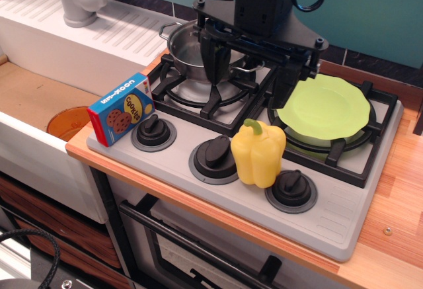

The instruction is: Put yellowpepper on plate and cookiebox in pot or pan on stove

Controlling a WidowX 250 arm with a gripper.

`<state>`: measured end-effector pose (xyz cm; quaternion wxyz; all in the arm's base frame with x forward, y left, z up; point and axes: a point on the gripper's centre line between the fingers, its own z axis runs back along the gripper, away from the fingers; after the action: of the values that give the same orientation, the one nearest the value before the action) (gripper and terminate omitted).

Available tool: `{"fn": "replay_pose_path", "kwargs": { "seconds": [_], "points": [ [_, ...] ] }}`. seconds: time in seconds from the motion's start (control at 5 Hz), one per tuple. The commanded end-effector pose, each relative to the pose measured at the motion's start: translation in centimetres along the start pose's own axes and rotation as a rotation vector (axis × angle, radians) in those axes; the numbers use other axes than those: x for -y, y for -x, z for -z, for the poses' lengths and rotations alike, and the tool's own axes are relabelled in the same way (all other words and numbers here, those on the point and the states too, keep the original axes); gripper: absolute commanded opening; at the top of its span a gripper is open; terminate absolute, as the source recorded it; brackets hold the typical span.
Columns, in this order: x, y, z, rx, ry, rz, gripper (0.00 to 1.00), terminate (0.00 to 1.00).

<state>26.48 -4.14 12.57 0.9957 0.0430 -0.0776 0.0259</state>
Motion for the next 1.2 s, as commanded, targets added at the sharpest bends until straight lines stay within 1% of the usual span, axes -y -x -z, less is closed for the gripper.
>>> {"fn": "replay_pose_path", "kwargs": {
  "seconds": [0.0,0.4,0.6,1.0],
  "points": [
    [0.0,0.0,0.0,0.0,0.0,0.0,1.0,0.0],
    [1.0,0.1,2.8,0.057,0.01,-0.039,1.0,0.0],
    [0.8,0.0,3.7,0.068,0.026,-0.039,1.0,0.0],
    [0.9,-0.1,5.5,0.084,0.039,-0.048,1.0,0.0]
  ]
}}
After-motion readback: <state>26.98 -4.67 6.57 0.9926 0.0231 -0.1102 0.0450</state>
